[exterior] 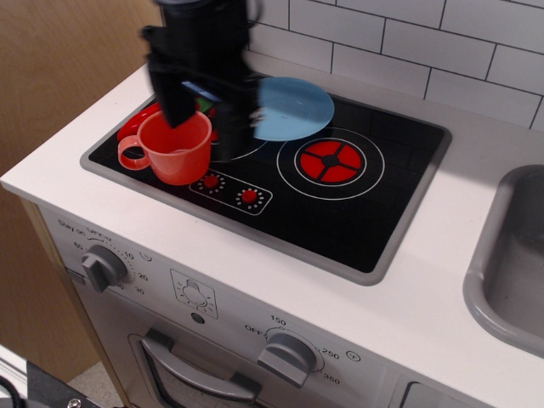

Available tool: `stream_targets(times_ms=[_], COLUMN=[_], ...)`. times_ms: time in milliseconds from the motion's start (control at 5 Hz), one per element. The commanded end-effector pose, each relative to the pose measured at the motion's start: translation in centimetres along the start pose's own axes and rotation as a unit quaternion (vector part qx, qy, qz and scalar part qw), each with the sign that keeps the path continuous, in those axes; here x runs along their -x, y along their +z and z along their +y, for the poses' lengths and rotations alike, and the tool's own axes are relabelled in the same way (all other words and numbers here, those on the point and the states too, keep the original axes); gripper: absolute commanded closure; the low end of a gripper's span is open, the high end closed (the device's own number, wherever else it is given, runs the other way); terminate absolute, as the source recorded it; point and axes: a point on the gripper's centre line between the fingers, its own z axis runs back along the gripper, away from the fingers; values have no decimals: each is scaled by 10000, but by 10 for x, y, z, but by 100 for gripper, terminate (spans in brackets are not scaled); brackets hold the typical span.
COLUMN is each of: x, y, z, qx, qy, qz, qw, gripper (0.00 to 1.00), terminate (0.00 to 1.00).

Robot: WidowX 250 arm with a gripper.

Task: Put cup on plate

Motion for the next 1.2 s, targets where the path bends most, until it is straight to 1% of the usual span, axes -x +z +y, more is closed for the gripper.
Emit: stream_targets(times_ms=[0, 200, 400, 600, 800, 1000], x=[12, 21, 24, 21, 22, 24], y=[13, 14, 9, -3, -18, -26], z=[50, 70, 87, 97, 93, 88], qx=[-141, 12, -30, 106, 138, 208], qy=[-383, -633, -818, -1140, -1527, -1629], qz=[-162, 14, -44, 172, -151, -218], qw=[9990, 9980, 9966, 9933, 9881, 9862], gripper=[0, 0, 0, 0, 0, 0], terminate=[0, 0, 0, 0, 0, 0])
